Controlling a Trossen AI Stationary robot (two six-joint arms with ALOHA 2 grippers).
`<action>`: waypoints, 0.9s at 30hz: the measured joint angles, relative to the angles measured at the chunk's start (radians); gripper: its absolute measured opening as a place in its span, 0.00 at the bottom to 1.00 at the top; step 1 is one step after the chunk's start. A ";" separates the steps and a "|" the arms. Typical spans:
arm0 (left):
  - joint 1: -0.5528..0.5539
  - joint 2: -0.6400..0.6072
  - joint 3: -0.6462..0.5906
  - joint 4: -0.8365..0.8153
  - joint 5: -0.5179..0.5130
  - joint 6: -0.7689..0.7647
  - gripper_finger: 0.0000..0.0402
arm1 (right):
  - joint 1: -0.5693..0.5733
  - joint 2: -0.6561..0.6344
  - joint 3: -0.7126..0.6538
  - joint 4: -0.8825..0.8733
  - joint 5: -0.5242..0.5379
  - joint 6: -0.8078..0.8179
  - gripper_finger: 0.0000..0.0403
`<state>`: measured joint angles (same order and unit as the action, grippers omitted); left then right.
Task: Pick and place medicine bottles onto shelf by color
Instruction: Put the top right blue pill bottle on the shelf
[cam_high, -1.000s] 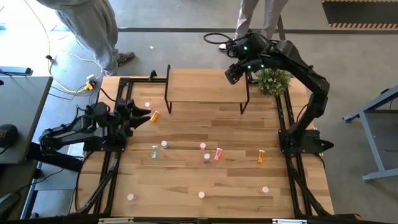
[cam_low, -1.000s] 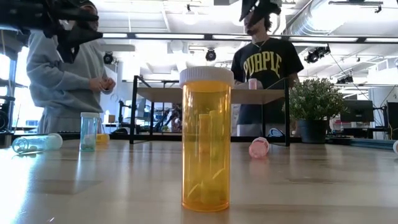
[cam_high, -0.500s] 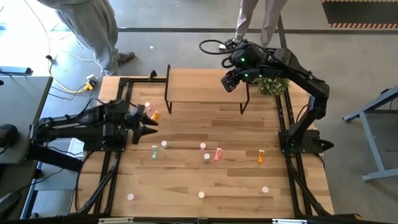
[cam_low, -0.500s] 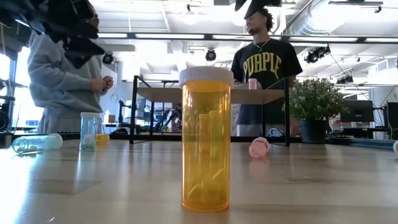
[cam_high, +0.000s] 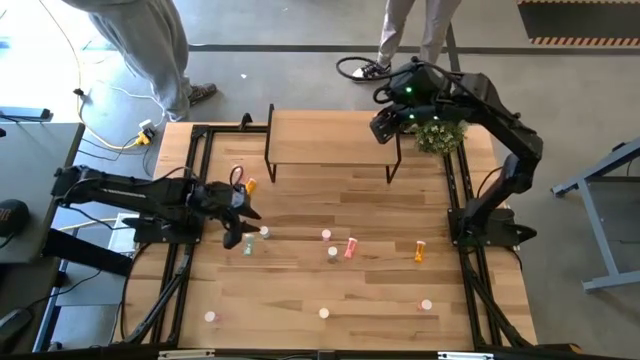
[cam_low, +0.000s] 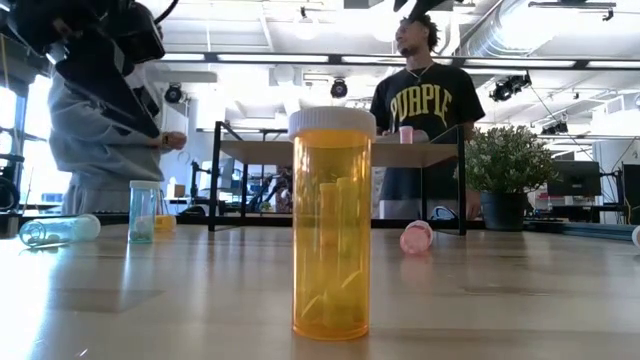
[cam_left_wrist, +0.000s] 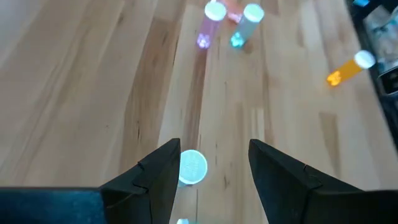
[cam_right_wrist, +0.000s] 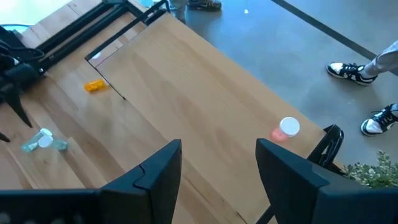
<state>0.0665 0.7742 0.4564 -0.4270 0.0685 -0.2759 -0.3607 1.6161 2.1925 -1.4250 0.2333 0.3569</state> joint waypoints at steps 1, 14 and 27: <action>-0.010 0.014 0.000 -0.001 -0.014 0.000 0.45 | -0.003 -0.005 0.000 0.000 0.000 0.000 0.49; -0.080 0.172 0.000 0.014 -0.130 -0.010 0.45 | -0.006 -0.022 0.000 0.000 0.000 -0.025 0.49; -0.088 0.295 -0.001 0.034 -0.157 -0.081 0.45 | -0.006 -0.021 0.000 0.000 0.000 -0.026 0.49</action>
<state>-0.0219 1.0689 0.4557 -0.3926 -0.0884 -0.3572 -0.3668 1.5949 2.1925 -1.4250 0.2329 0.3313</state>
